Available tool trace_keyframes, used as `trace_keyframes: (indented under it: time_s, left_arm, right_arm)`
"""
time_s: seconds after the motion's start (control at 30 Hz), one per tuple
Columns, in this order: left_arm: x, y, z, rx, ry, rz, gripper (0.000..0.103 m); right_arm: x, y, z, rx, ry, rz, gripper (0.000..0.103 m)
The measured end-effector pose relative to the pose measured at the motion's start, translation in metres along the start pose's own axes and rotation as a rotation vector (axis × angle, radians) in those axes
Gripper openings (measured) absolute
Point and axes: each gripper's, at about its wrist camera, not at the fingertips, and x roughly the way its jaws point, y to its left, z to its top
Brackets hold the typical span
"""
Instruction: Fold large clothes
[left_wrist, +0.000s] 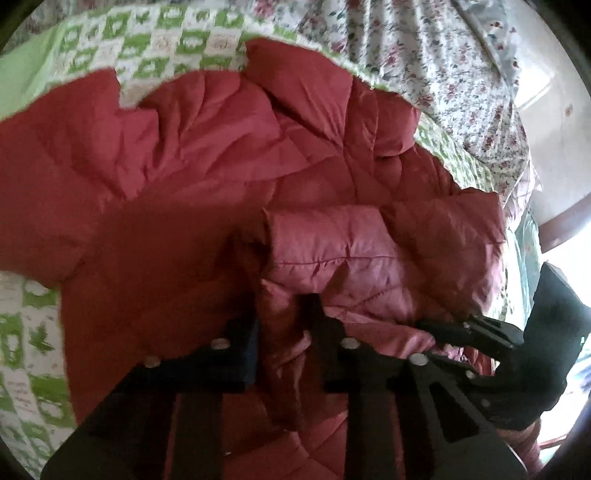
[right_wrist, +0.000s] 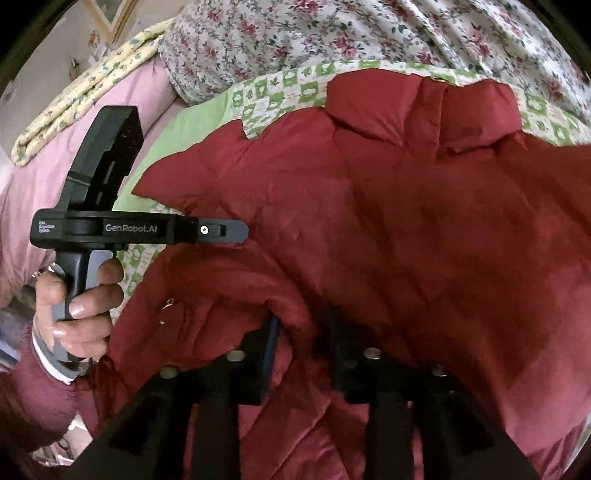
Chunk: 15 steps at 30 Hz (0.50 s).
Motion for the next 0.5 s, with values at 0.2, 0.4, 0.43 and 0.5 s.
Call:
trace_keyframes:
  time_s: [0.2,0.4,0.43,0.5]
  left_arm:
    - [-0.034,0.011,0.004,0.080,-0.106,0.152,0.015]
    - [-0.030,0.029,0.002,0.120,-0.110,0.256,0.014]
    - [-0.028,0.029,0.003,0.131,-0.121,0.295,0.013]
    - [-0.022,0.031,0.005,0.138,-0.131,0.349,0.013]
  right_arm:
    - [-0.041,-0.017,-0.006,0.034,-0.113,-0.077,0.058]
    - [-0.069,-0.057,0.008,0.129,-0.241,-0.230,0.058]
    - [-0.070,-0.062,0.011,0.135,-0.255,-0.260,0.058]
    - [-0.067,-0.073,0.016,0.153,-0.254,-0.315,0.058]
